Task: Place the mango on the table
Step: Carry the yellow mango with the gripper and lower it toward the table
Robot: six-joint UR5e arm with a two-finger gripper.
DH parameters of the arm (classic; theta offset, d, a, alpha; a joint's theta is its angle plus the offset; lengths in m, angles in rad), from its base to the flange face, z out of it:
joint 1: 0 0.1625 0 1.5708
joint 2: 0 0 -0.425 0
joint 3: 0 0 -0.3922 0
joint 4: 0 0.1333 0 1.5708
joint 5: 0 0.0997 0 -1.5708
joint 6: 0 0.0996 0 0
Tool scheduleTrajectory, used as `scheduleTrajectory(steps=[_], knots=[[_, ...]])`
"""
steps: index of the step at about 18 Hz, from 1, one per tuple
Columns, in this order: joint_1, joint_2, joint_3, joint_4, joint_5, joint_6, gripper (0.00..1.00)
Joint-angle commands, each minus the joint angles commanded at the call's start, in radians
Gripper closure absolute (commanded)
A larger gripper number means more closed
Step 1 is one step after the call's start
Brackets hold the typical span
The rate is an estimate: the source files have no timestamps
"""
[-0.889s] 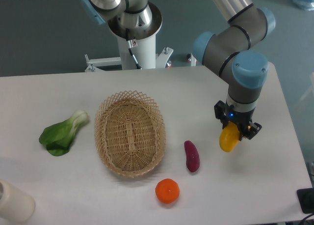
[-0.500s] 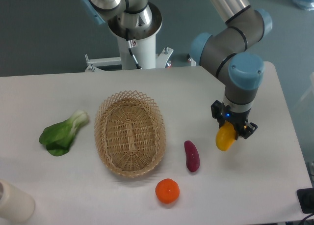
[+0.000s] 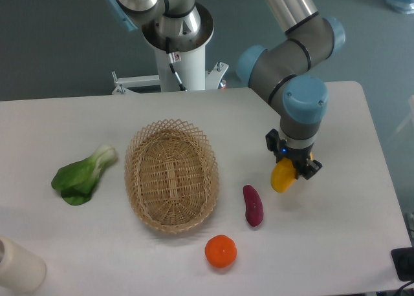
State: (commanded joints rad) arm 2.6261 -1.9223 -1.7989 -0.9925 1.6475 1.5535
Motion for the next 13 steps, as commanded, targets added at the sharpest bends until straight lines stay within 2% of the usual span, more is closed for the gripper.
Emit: scheduleTrajectory(steps=[3,7,13], knots=[[0.0,0.04,-0.08,0.021,0.0,0.072,0.69],[-0.002,0.059,-0.174,0.115,0.002,0.086,0.62],[-0.009,0.069,-0.218,0.126,0.002,0.086,0.53]])
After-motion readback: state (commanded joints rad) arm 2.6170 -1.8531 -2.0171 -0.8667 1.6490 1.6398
